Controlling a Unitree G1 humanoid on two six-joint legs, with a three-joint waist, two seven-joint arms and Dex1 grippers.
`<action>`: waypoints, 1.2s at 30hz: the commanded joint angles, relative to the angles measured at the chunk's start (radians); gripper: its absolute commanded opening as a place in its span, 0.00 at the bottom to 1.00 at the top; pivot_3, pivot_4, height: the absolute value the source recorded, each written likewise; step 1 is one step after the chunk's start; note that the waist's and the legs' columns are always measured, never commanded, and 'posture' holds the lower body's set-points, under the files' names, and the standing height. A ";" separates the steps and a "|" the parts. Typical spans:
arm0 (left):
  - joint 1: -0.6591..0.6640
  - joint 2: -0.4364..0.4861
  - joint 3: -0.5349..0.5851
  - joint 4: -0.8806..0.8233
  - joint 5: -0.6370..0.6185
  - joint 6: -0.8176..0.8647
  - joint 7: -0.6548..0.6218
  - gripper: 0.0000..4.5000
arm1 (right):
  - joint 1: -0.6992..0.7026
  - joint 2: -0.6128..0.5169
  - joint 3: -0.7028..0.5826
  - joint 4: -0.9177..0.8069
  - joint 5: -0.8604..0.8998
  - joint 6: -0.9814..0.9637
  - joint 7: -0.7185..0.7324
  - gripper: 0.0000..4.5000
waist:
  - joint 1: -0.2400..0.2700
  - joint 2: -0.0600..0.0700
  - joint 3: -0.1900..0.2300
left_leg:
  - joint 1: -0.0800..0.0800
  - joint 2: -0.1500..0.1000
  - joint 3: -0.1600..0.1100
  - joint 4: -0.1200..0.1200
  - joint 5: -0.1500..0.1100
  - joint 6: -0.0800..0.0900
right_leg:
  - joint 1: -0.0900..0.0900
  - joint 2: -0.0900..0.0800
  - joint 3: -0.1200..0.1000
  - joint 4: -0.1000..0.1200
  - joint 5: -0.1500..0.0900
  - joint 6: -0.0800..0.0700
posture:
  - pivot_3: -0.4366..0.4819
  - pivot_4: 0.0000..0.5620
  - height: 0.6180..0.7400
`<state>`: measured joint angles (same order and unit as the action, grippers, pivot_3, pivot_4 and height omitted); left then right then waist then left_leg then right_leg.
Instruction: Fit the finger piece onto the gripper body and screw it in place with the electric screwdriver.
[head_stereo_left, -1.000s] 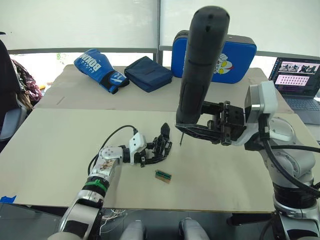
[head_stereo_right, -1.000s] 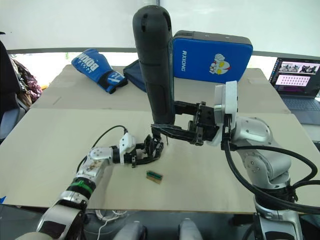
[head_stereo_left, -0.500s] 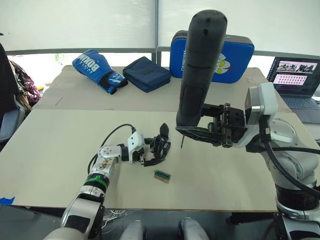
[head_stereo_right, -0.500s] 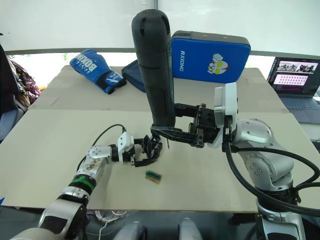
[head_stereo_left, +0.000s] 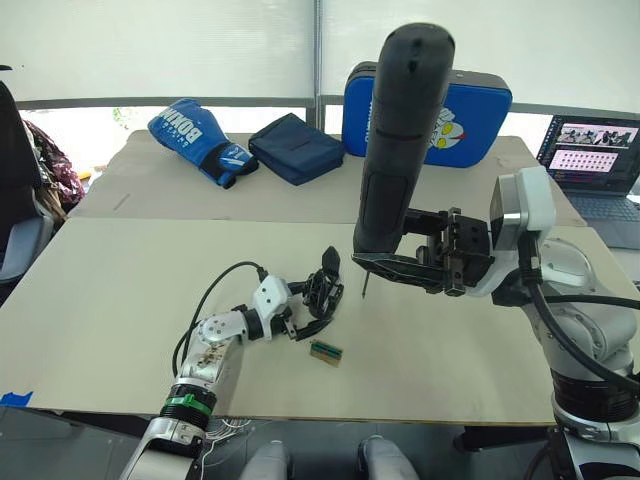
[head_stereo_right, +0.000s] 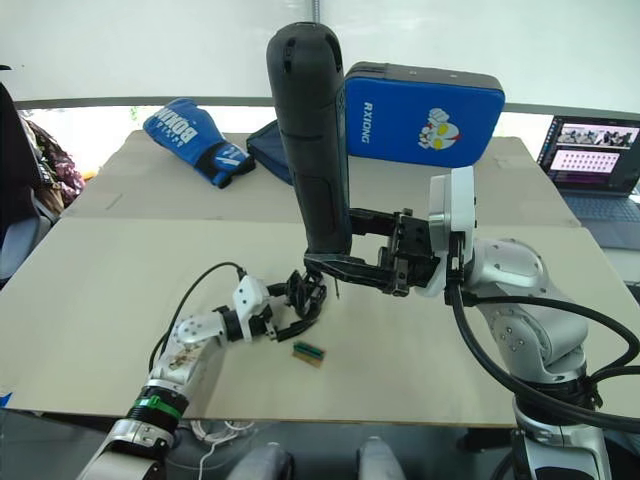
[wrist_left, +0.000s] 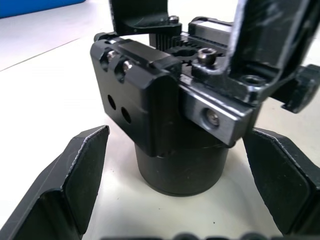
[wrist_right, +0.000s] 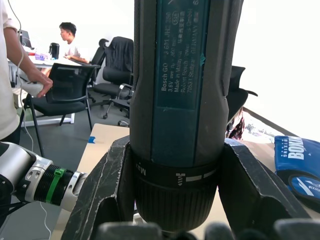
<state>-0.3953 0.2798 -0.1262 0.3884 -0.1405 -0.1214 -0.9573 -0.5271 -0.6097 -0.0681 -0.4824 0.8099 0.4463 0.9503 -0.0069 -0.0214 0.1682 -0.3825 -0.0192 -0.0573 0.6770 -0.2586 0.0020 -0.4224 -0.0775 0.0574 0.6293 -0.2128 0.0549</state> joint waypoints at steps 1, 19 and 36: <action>0.003 -0.011 -0.046 0.006 0.012 0.060 -0.011 0.98 | -0.023 0.001 -0.034 -0.021 0.032 -0.009 -0.003 0.43 | 0.002 0.000 0.000 | 0.000 0.000 0.000 0.000 0.000 0.000 | 0.000 0.000 0.000 0.000 0.000 0.000 | 0.48 0.27 1.00; -0.014 0.023 -0.065 0.025 0.014 0.107 -0.038 0.50 | -0.196 0.030 -0.029 0.030 0.081 0.040 -0.056 0.43 | 0.002 0.000 0.000 | 0.001 0.000 0.000 0.000 0.000 0.000 | 0.000 0.000 0.000 0.000 0.000 0.000 | 0.48 0.27 1.00; -0.002 0.029 -0.071 0.006 -0.007 0.113 -0.067 0.50 | -0.349 0.246 0.153 0.212 -0.131 0.004 -0.091 0.43 | -0.001 0.001 0.000 | -0.001 0.000 0.000 0.000 0.000 0.000 | -0.001 0.000 0.000 0.000 0.000 0.000 | 0.48 0.27 1.00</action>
<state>-0.4290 0.3096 -0.1555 0.3832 -0.1597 -0.0411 -0.9951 -0.8458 -0.3733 0.1071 -0.2484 0.6791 0.4972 0.8532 -0.0083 -0.0207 0.1677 -0.3832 -0.0194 -0.0577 0.6768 -0.2586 0.0020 -0.4236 -0.0778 0.0570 0.6293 -0.2127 0.0547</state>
